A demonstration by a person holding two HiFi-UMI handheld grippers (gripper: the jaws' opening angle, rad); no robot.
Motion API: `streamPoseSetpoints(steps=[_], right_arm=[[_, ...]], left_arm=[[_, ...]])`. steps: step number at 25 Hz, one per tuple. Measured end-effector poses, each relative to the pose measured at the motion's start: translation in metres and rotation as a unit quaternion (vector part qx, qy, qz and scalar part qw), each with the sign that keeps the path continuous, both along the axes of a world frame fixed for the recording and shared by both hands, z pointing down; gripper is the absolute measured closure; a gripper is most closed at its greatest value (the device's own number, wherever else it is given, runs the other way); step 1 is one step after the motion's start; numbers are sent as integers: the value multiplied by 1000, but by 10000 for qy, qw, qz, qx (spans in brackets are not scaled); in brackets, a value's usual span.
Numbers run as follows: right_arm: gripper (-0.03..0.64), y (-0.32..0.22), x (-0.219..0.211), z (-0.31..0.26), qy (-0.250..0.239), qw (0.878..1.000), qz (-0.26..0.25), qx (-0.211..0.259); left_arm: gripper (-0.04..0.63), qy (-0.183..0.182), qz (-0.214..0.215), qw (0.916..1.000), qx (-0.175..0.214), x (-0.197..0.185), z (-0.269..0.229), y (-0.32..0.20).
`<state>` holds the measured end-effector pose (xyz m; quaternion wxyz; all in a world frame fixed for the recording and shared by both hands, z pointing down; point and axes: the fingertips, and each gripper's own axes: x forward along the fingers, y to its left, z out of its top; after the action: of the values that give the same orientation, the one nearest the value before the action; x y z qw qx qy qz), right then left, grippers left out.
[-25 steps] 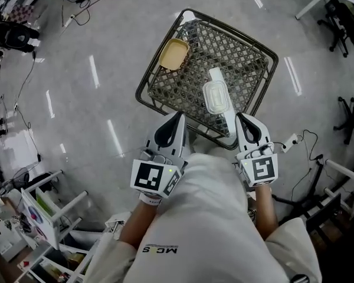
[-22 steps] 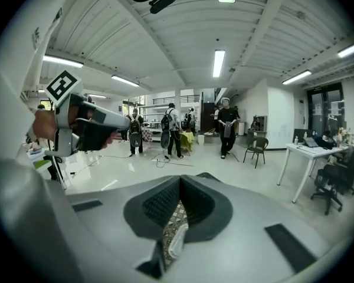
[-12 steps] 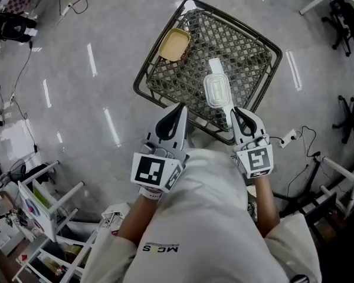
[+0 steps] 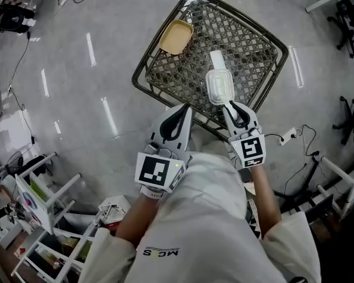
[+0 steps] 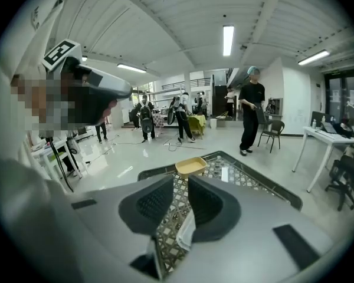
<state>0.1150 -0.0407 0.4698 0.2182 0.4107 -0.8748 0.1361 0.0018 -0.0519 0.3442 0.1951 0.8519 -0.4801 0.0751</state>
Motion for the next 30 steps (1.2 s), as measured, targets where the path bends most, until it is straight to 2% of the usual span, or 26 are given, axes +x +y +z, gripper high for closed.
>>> streamPoseSetpoints(steps=[15, 30], right_arm=[[499, 3, -28, 115, 523, 9945, -518, -738], [482, 19, -24, 208, 1106, 9806, -730, -1447]], left_arm=[[571, 16, -38, 9991, -416, -8, 49, 5], [571, 68, -195, 9975, -674, -9, 75, 19]])
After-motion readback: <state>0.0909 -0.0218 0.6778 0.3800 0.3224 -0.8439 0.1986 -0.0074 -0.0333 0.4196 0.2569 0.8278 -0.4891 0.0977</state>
